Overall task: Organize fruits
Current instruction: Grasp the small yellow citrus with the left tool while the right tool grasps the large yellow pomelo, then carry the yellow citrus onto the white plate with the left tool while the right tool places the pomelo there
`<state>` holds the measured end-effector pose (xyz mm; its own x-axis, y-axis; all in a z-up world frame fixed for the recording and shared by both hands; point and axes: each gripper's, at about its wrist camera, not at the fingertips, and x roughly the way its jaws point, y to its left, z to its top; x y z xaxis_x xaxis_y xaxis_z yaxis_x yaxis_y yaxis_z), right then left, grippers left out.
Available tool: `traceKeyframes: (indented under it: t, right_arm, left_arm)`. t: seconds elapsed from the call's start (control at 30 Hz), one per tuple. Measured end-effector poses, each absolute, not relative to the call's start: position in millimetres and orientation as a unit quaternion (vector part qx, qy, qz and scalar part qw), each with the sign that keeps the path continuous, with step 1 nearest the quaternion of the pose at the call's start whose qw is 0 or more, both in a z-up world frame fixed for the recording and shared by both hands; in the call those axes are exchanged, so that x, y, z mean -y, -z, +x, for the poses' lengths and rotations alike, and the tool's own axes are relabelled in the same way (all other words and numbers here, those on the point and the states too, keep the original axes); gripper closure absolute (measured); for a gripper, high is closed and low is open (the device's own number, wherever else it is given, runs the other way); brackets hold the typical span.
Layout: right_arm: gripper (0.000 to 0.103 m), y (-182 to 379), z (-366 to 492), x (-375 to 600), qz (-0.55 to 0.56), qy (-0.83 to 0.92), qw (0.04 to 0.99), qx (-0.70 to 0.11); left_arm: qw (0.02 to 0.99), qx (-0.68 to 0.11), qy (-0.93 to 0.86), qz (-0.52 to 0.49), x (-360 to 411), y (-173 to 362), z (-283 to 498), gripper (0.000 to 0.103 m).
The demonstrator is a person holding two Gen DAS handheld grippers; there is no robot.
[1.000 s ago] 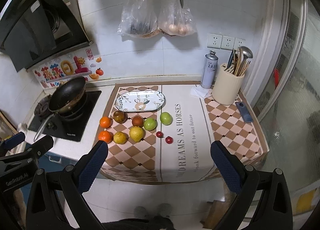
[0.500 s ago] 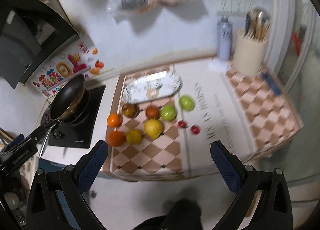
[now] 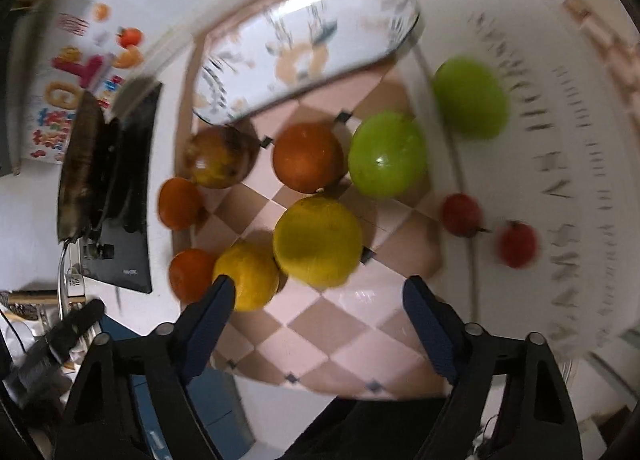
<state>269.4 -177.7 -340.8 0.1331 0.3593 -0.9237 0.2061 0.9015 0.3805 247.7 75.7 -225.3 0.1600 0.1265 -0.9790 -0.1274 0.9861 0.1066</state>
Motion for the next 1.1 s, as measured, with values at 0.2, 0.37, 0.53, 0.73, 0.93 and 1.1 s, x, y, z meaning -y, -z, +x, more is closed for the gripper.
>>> traceKeyframes:
  t: [0.2,0.37,0.53,0.73,0.93,1.1]
  right_arm:
    - [0.039,397.6,293.8,152.0,0.2,-0.07,0.674,-0.708]
    - [0.039,398.4,284.3,163.0,0.194,-0.06,0.674,-0.71]
    - [0.039,393.3,269.3,183.5,0.192,-0.055,0.674,-0.711]
    - [0.039,390.2,258.6,199.0,0.2,-0.045,0.678,-0.706]
    - [0.039,388.7,251.8,207.6,0.2,-0.05,0.683,-0.701]
    - [0.04,386.2,254.0,205.3,0.187,-0.051,0.69,-0.697]
  left_arm:
    - [0.733,-0.679,-0.053,-0.004,-49.8,260.3,265.2,0.018]
    - [0.741,-0.67,-0.005,0.043,-12.2,259.7,266.7,0.018]
    - [0.725,-0.674,0.068,0.125,34.4,276.9,264.2,0.018]
    - [0.69,-0.69,0.106,0.193,61.1,312.4,267.4,0.018]
    - [0.67,-0.708,0.112,0.192,57.7,340.4,276.3,0.045]
    - [0.685,-0.699,0.101,0.18,52.8,340.3,279.0,0.046]
